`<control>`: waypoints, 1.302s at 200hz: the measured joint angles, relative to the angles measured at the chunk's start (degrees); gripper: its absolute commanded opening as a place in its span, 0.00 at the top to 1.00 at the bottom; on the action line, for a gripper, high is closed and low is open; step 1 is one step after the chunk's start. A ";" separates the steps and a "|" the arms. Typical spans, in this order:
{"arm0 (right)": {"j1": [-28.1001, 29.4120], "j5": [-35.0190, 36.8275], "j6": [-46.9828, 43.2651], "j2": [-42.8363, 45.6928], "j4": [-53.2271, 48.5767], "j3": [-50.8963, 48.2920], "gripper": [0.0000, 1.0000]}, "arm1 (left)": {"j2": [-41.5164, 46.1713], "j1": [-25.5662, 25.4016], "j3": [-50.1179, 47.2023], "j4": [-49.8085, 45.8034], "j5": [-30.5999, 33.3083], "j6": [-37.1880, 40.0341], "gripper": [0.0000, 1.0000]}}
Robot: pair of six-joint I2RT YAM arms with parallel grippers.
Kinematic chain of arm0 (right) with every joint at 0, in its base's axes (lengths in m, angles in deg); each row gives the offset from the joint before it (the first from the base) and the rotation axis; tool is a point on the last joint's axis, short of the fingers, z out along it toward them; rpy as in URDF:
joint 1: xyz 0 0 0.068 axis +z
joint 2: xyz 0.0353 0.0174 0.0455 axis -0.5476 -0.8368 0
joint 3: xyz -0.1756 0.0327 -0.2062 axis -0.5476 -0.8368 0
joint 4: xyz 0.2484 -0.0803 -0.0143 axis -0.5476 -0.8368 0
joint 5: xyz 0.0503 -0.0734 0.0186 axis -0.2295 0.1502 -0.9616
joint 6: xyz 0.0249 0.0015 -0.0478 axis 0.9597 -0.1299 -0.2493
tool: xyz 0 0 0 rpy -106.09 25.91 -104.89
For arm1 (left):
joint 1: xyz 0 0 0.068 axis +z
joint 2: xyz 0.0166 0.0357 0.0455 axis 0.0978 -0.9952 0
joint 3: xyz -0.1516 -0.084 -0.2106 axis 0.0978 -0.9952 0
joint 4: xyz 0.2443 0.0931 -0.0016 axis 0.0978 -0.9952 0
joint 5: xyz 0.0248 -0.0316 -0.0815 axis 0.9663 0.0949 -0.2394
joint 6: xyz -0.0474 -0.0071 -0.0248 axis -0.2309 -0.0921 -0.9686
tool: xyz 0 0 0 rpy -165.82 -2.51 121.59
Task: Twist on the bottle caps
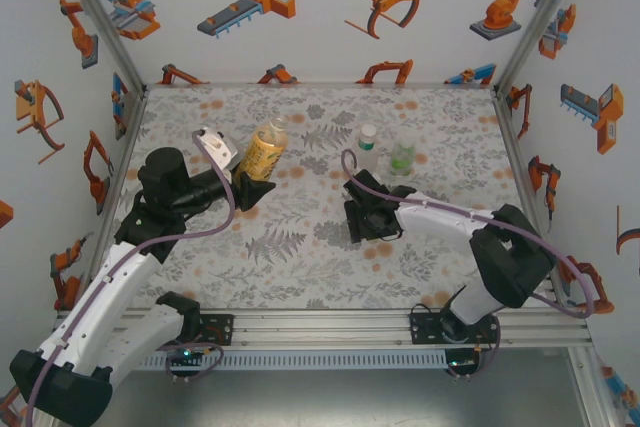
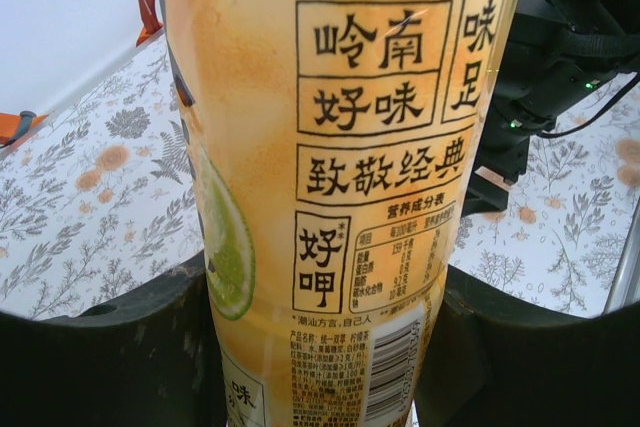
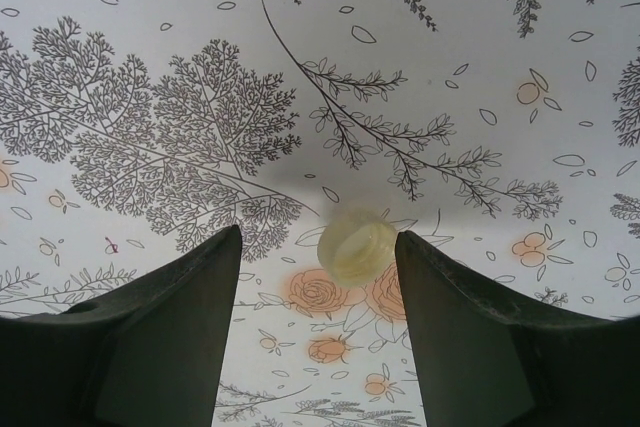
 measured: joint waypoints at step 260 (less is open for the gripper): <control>-8.41 -19.17 12.92 5.38 28.35 -16.41 0.71 | -1.36 0.00 0.00 -0.66 0.02 0.00 1.00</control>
